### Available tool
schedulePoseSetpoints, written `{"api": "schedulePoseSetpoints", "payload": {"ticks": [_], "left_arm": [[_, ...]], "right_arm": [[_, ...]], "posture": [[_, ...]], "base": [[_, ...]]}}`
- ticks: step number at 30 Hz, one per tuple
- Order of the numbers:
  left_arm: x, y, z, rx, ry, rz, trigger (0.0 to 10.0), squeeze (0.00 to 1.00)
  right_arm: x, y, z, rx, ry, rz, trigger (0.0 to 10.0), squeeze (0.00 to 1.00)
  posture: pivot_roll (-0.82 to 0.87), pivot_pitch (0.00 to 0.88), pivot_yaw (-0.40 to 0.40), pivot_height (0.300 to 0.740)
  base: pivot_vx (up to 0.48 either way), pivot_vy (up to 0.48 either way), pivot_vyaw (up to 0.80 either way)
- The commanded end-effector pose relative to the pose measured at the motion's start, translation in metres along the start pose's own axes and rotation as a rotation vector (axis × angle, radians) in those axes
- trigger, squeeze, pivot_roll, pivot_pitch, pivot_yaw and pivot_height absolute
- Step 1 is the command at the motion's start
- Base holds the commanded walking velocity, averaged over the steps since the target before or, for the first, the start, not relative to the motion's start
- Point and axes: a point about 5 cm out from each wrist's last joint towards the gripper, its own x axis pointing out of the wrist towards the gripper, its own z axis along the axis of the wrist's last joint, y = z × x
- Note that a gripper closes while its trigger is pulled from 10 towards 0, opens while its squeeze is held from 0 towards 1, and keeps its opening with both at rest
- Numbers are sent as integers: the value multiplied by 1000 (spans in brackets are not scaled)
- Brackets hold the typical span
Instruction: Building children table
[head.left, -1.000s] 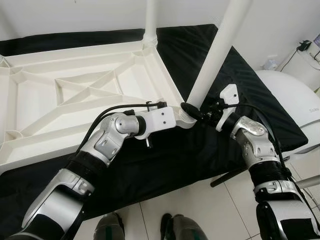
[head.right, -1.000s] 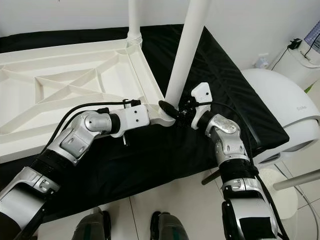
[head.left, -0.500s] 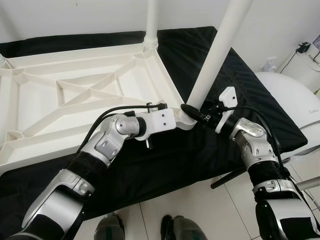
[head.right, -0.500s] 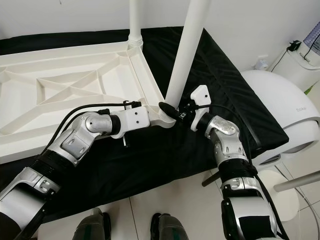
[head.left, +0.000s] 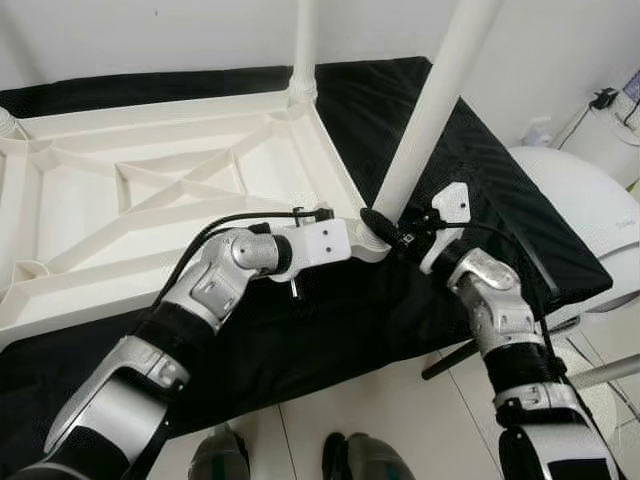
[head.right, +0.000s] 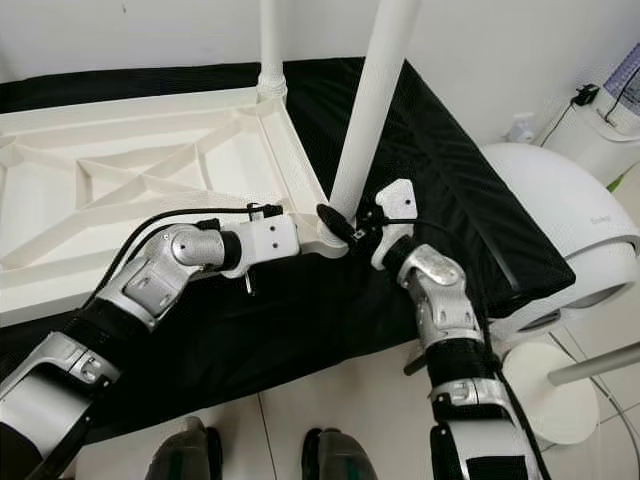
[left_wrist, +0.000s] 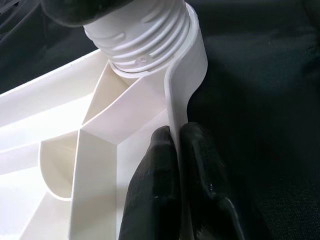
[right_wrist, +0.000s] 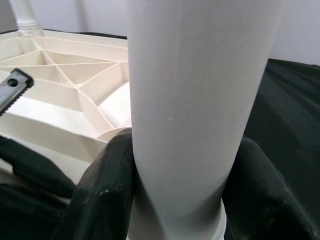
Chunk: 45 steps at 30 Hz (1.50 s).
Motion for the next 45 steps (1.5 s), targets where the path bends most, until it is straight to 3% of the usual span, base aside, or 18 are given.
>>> {"api": "schedulePoseSetpoints", "payload": {"ticks": [1,10,13,14,22,28,30,37,41,43,44,45], "left_arm": [[7,-9,5,43,-9,-65,10000,0],[6,-9,5,45,-13,-69,10000,0],[7,-10,5,40,-15,-70,10000,0],[8,-12,5,35,-17,-69,10000,0],[7,-12,5,30,-17,-63,10000,0],[7,-11,4,29,-16,-61,10000,0],[7,-11,5,29,-16,-60,10000,0],[7,-10,5,29,-18,-59,10000,0],[7,-9,5,30,-17,-55,10000,0],[7,-9,5,30,-17,-55,10000,0],[6,-9,6,30,-17,-55,10000,0],[6,-9,6,30,-17,-55,10000,0]], "right_arm": [[1,3,-3,9,20,-19,10000,0],[6,26,0,37,-2,-110,10000,0],[10,38,-1,88,-6,-221,10000,0],[12,42,-3,114,7,-347,10000,0],[12,46,-4,107,29,-594,10000,0],[9,48,-2,104,30,-613,10000,0],[7,48,0,117,16,-610,10000,1000],[7,48,4,125,-21,-569,10000,1000],[2,33,7,94,-42,-491,10000,1000],[2,33,7,94,-42,-491,10000,1000],[1,28,7,103,-43,-443,10000,0],[1,28,7,103,-43,-443,10000,0]], "posture": [[-38,51,-25,740],[-48,73,-25,740],[-49,83,-29,740],[-50,85,-32,740],[-48,94,-39,740],[-51,98,-40,740],[-50,99,-40,740],[-49,98,-41,740],[-46,92,-41,740],[-46,92,-41,740],[-44,91,-40,740],[-44,91,-40,740]], "base": [[0,0,0],[0,0,0],[0,0,0],[0,0,0],[0,0,0],[0,0,0],[0,0,0],[0,0,0],[0,0,0],[0,0,0],[0,0,0],[0,0,0]]}}
